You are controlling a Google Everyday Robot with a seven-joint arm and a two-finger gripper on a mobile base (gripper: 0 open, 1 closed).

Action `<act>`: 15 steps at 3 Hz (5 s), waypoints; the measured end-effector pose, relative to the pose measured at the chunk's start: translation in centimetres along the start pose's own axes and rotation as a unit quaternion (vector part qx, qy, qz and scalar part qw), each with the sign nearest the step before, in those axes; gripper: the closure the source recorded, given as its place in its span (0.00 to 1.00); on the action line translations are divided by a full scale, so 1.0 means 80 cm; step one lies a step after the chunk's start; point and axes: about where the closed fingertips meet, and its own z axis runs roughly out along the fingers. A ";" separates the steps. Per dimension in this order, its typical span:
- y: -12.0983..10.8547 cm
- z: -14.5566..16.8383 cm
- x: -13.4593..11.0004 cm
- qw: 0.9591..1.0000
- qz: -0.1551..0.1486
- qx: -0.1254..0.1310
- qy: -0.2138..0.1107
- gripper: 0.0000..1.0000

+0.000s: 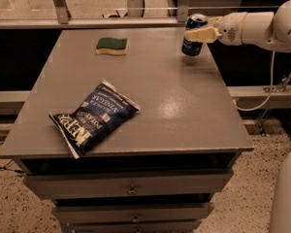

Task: Move pepsi can near blue chip bag

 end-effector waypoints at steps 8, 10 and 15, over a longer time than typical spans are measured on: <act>0.298 0.028 0.013 0.994 -0.010 -0.110 0.017 0.99; 0.326 0.041 0.011 0.991 -0.030 -0.127 0.010 0.54; 0.307 0.016 0.016 0.993 -0.015 -0.118 -0.005 0.00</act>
Offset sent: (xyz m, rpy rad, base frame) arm -0.1028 0.0961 0.0102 0.1786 0.0697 0.1302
